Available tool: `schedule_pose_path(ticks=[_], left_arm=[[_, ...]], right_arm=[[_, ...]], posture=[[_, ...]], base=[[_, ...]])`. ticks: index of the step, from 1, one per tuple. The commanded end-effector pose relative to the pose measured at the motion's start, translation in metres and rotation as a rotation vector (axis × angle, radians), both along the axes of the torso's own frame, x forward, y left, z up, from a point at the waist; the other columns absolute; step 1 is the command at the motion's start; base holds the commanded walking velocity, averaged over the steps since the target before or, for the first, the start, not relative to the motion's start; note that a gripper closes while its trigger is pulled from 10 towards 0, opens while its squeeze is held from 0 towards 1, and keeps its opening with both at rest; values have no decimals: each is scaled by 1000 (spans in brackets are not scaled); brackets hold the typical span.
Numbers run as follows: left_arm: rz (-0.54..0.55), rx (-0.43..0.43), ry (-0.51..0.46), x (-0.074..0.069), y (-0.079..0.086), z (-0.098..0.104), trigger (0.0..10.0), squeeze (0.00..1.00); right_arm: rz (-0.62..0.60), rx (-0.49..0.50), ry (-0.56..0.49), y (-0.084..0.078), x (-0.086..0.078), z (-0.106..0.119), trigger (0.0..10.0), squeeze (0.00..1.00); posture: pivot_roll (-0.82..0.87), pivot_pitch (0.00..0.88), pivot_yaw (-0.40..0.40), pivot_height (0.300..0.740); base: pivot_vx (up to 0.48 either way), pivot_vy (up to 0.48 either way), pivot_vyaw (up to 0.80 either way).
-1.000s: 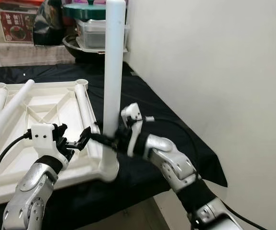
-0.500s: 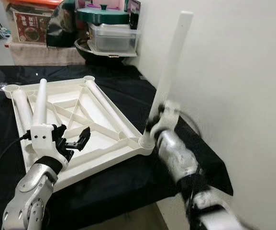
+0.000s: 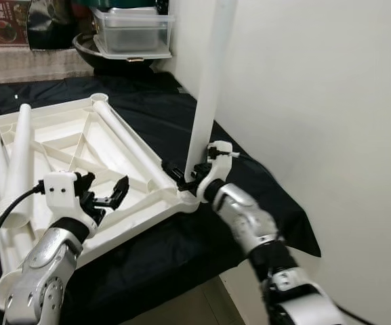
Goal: Building children table
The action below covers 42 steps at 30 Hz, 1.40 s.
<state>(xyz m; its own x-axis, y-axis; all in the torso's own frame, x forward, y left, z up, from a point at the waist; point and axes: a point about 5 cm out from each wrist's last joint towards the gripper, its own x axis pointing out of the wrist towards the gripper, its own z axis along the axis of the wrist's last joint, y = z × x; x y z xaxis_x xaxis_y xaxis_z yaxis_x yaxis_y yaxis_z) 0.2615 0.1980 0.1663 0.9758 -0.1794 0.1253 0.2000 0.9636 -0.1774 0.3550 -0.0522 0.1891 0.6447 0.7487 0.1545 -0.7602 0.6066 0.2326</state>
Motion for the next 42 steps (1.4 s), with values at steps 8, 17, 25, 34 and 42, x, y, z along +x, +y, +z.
schedule_pose_path(ticks=[8, 17, 25, 34, 42], left_arm=[[-5, 0, -3, 0, -1, 0, 10000, 0], [-8, -9, -6, -1, -1, 0, 10000, 0], [-12, -20, -12, -1, -1, 0, 10000, 0], [-14, -22, -11, -1, -2, 0, 10000, 0], [-20, -21, -10, 0, -2, -1, 10000, 0]], right_arm=[[500, -53, -140, 25, -34, 4, 10000, 0], [684, -85, -159, 34, -56, -6, 3059, 0], [-240, -300, 94, 7, 8, -38, 0, 0], [-408, -268, 139, 4, -5, -31, 10000, 0], [-58, -70, -28, 30, -13, 2, 10000, 0]], posture=[[188, 0, -152, 714], [191, 0, -153, 714], [181, 0, -151, 714], [170, 0, -142, 714], [178, 0, -146, 714]], base=[[0, 0, 0], [0, 0, 0], [0, 0, 0], [0, 0, 0], [0, 0, 0]])
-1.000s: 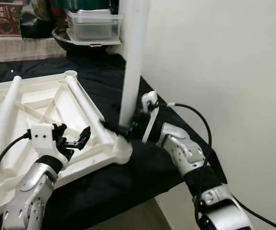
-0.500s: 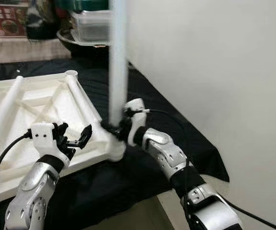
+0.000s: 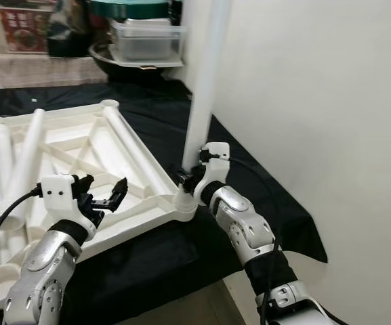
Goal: Building children table
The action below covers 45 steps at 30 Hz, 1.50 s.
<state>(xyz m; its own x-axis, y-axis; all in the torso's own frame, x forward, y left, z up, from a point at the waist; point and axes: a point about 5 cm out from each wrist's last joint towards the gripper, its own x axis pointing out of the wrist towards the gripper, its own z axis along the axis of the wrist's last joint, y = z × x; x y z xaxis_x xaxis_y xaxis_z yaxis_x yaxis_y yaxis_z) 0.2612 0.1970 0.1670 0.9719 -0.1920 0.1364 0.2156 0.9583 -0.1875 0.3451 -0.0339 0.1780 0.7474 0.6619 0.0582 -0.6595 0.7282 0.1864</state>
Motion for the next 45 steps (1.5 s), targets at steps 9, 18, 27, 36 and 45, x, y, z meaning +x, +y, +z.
schedule_pose_path(ticks=[9, 18, 27, 36, 45], left_arm=[[0, -14, -6, 1, -1, -1, 10000, 0], [3, -14, -7, -1, -1, 0, 10000, 0], [2, -13, -7, -1, 0, 0, 10000, 0], [3, -12, -6, 0, 1, 0, 10000, 0], [4, -14, -8, 0, 2, 0, 10000, 0]], right_arm=[[815, -58, -207, 5, -62, 30, 10000, 0], [-55, -151, 52, -7, 7, -12, 0, 0], [-527, -174, 178, -47, 14, -30, 3333, 0], [209, 92, -6, 14, -19, 15, 10000, 0], [708, 65, -135, 18, -58, 32, 8353, 0]], posture=[[174, 0, -152, 714], [180, 0, -150, 714], [174, 0, -144, 714], [174, 0, -142, 714], [175, 0, -145, 714]], base=[[0, 0, 0], [0, 0, 0], [0, 0, 0], [0, 0, 0], [0, 0, 0]])
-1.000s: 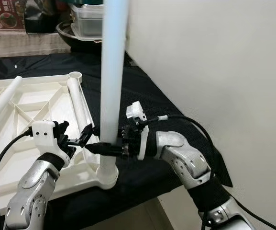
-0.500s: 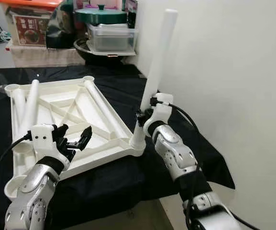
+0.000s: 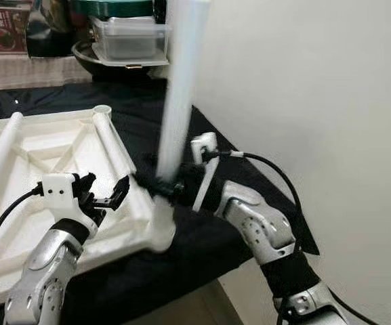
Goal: Building children table
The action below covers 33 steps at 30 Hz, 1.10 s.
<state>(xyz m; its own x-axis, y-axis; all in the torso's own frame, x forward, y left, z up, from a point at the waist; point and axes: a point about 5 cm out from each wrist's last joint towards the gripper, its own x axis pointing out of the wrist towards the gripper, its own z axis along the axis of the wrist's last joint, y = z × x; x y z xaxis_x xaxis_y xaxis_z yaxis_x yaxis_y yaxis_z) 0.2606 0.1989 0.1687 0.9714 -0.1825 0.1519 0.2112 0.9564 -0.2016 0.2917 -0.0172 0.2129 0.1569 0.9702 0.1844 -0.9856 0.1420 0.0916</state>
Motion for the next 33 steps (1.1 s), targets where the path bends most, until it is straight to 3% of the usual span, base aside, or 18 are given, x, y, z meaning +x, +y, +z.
schedule_pose_path(ticks=[1, 2, 3, 5, 7, 13, 14, 15, 20, 21, 24, 25, 26, 28, 29, 30, 31, 33], left_arm=[[-3, 2, 5, 1, 0, -1, 10000, 0], [-3, 2, 5, 1, 0, -1, 10000, 0], [-2, 2, 5, 0, 0, -1, 10000, 0], [-2, 1, 5, 0, 1, -1, 10000, 0], [-2, 1, 5, 0, 1, -1, 10000, 0], [-4, 1, 4, -1, 1, 0, 10000, 0], [-5, 0, 4, -1, 1, 0, 10000, 0], [-7, -1, 5, -1, 1, -1, 10000, 0], [-12, -3, 5, -1, 1, -1, 10000, 0], [-13, -3, 6, -1, 0, -1, 10000, 0], [-16, -3, 7, 0, 0, -2, 10000, 0], [-16, -3, 8, 0, 0, -2, 10000, 0], [-16, -3, 8, 0, 0, -2, 10000, 0], [-13, -4, 6, 0, 0, -2, 10000, 0], [-13, -4, 6, 0, 0, -2, 10000, 0], [-12, -5, 5, 0, 0, -2, 10000, 0], [-11, -5, 4, 0, 0, -2, 10000, 0], [-11, -5, 4, 0, 0, -2, 10000, 0]], right_arm=[[27, -29, 10, 3, -4, -8, 1333, 0], [27, -29, 10, 3, -4, -8, 1333, 0], [-54, -55, 18, 6, 3, -15, 0, 0], [-575, -123, 170, -2, 45, -36, 0, 0], [-1002, -189, 308, -30, 67, -56, 0, 0], [-1269, -236, 358, -62, 68, -69, 0, 0], [-1229, -227, 361, -59, 64, -68, 5725, 0], [-1154, -213, 346, -51, 59, -64, 10000, 0], [-889, -76, 296, -25, 47, -47, 10000, 0], [-799, -27, 265, -19, 44, -39, 10000, 1000], [-667, 15, 243, -5, 41, -30, 10000, 1000], [-590, 21, 237, 1, 38, -25, 10000, 0], [-590, 21, 237, 1, 38, -25, 10000, 0], [-204, 27, 112, 3, 14, -9, 10000, 0], [-204, 27, 112, 3, 14, -9, 10000, 0], [-50, -7, 53, 1, 2, -8, 10000, 0], [35, -33, 26, -1, -5, -10, 9020, 0], [35, -33, 26, -1, -5, -10, 9020, 0]], posture=[[175, 0, -145, 714], [175, 0, -145, 714], [182, 0, -149, 714], [182, 0, -146, 714], [181, 0, -145, 714], [179, 0, -141, 714], [176, 0, -138, 714], [172, 0, -133, 714], [172, 0, -133, 714], [174, 0, -133, 714], [176, 0, -135, 714], [176, 0, -135, 714], [176, 0, -135, 714], [178, 0, -139, 714], [178, 0, -139, 714], [178, 0, -139, 714], [180, 0, -145, 714], [180, 0, -145, 714]], base=[[0, 0, 0], [0, 0, 0], [0, 0, 0], [0, 0, 0], [0, 0, 0], [0, 0, 0], [0, 0, 0], [0, 0, 0], [0, 0, 0], [0, 0, 0], [0, 0, 0], [0, 0, 0], [0, 0, 0], [0, 0, 0], [0, 0, 0], [0, 0, 0], [0, 0, 0], [0, 0, 0]])
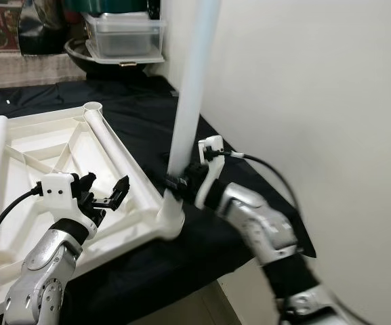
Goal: Building children table
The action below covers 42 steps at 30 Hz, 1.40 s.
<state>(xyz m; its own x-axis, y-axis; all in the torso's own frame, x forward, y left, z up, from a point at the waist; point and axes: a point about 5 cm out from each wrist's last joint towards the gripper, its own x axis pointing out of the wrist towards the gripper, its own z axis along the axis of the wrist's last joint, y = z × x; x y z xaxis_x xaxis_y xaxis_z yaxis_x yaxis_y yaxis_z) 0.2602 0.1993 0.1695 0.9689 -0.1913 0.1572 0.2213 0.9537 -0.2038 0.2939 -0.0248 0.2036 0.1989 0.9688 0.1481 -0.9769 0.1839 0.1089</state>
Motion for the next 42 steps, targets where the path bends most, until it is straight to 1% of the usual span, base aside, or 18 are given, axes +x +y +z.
schedule_pose_path(ticks=[1, 6, 8, 9, 12, 16, 17, 20, 21, 24, 25, 27, 33, 35, 37, 39, 40, 42], left_arm=[[-1, -3, 9, 0, -1, -3, 10000, 0], [1, -5, 8, 0, -1, -3, 10000, 0], [1, -6, 8, 0, -1, -3, 10000, 0], [1, -6, 8, 0, -1, -3, 10000, 0], [-3, -6, 8, -1, -1, -3, 10000, 0], [-4, -5, 8, -1, -1, -3, 10000, 0], [-6, -5, 9, -1, -1, -3, 10000, 0], [-6, -6, 8, -1, -1, -3, 10000, 0], [-6, -6, 7, -1, -1, -3, 10000, 0], [-2, -6, 6, -1, -1, -2, 10000, 0], [0, -6, 5, 0, 0, -2, 10000, 0], [0, -6, 5, 0, 0, -2, 10000, 0], [4, -6, 4, 0, 0, -2, 10000, 0], [5, -6, 3, 0, 0, -2, 10000, 0], [7, -8, 2, 0, 0, -1, 10000, 0], [7, -8, 2, 0, 0, -1, 10000, 0], [8, -9, 2, 0, 0, -1, 10000, 0], [7, -10, 2, 0, 0, -1, 10000, 0]], right_arm=[[95, -17, 1, 6, -10, -4, 0, 0], [-58, -50, 35, 9, 1, -15, 0, 0], [-664, -116, 194, -9, 43, -39, 0, 0], [-664, -116, 194, -9, 43, -39, 0, 0], [-1205, -232, 333, -46, 57, -70, 0, 0], [-1137, -245, 315, -43, 53, -68, 0, 0], [-1079, -244, 293, -38, 52, -65, 10000, 0], [-910, -145, 261, -23, 48, -51, 10000, 0], [-851, -88, 232, -18, 47, -42, 10000, 1000], [-580, 20, 183, 2, 37, -22, 10000, 1000], [-435, 40, 142, 9, 29, -13, 10000, 0], [-435, 40, 142, 9, 29, -13, 10000, 0], [83, -6, 39, 9, -12, -7, 10000, 0], [120, -32, 38, 8, -16, -12, 8196, 0], [57, -83, 43, 10, -12, -25, 0, 0], [57, -83, 43, 10, -12, -25, 0, 0], [-65, -92, 72, 12, -1, -29, 0, 0], [-812, -162, 259, -18, 53, -52, 0, 0]], posture=[[180, 0, -145, 714], [182, 0, -149, 714], [179, 0, -145, 714], [179, 0, -145, 714], [180, 0, -143, 714], [176, 0, -139, 714], [172, 0, -137, 714], [173, 0, -138, 714], [173, 0, -138, 714], [177, 0, -142, 714], [179, 0, -144, 714], [179, 0, -144, 714], [181, 0, -149, 714], [184, 0, -151, 714], [184, 0, -150, 714], [184, 0, -150, 714], [185, 0, -149, 714], [182, 0, -149, 714]], base=[[0, 0, 0], [0, 0, 0], [0, 0, 0], [0, 0, 0], [0, 0, 0], [0, 0, 0], [0, 0, 0], [0, 0, 0], [0, 0, 0], [0, 0, 0], [0, 0, 0], [0, 0, 0], [0, 0, 0], [0, 0, 0], [0, 0, 0], [0, 0, 0], [0, 0, 0], [0, 0, 0]])
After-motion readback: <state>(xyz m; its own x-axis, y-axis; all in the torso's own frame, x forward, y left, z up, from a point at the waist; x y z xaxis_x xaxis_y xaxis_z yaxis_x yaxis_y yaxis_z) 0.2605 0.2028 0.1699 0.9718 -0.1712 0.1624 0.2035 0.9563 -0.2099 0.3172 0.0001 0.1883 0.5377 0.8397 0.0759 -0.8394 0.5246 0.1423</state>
